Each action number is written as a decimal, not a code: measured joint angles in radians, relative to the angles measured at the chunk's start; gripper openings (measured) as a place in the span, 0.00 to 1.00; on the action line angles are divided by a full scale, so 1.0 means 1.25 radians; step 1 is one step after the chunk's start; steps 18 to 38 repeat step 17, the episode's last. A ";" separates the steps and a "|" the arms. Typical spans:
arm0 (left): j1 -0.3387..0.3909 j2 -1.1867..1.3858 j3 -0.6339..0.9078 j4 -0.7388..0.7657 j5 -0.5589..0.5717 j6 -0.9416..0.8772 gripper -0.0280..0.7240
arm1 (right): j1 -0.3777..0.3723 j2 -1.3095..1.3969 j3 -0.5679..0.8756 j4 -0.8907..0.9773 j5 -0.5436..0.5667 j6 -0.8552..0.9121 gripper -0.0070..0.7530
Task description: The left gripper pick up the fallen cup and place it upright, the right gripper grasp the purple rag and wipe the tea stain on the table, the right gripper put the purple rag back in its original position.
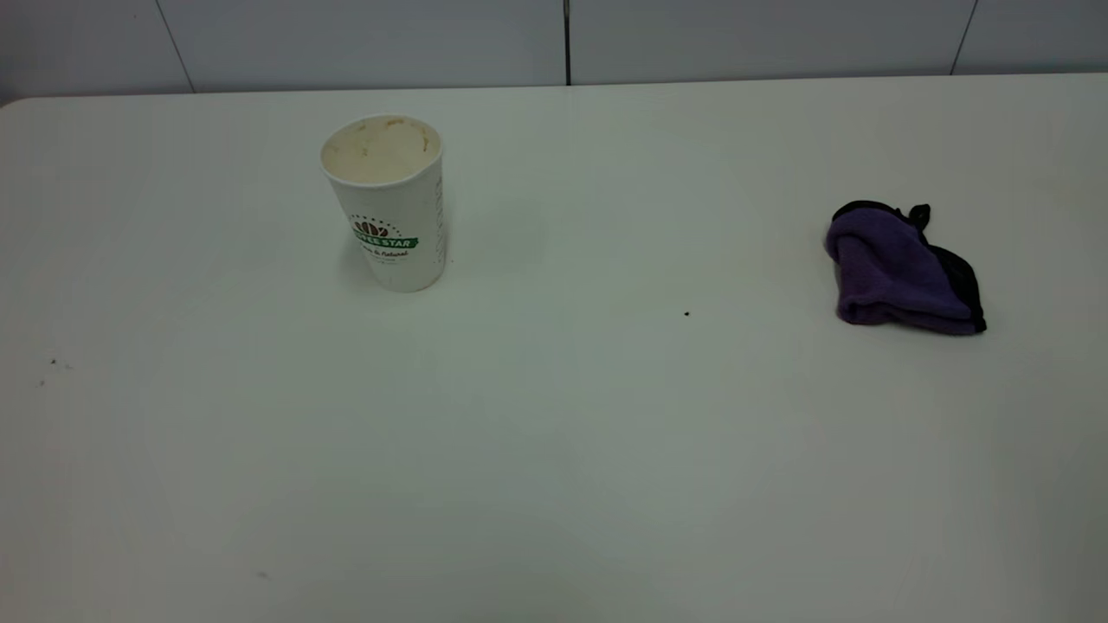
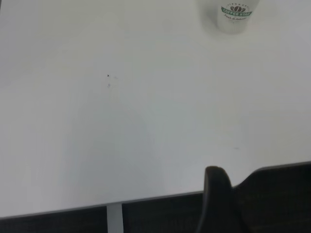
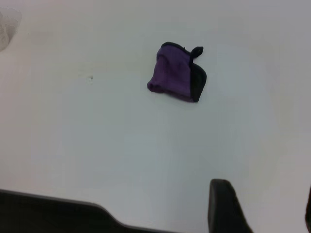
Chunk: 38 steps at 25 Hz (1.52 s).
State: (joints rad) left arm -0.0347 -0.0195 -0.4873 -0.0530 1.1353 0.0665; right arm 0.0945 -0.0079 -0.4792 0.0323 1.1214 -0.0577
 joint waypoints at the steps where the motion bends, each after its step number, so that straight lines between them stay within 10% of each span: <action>1: 0.000 0.000 0.000 0.000 0.000 0.000 0.69 | -0.003 -0.006 0.000 0.000 0.001 0.000 0.57; 38: 0.000 0.000 0.000 0.000 0.000 0.000 0.69 | -0.014 -0.007 0.000 0.003 0.002 0.000 0.56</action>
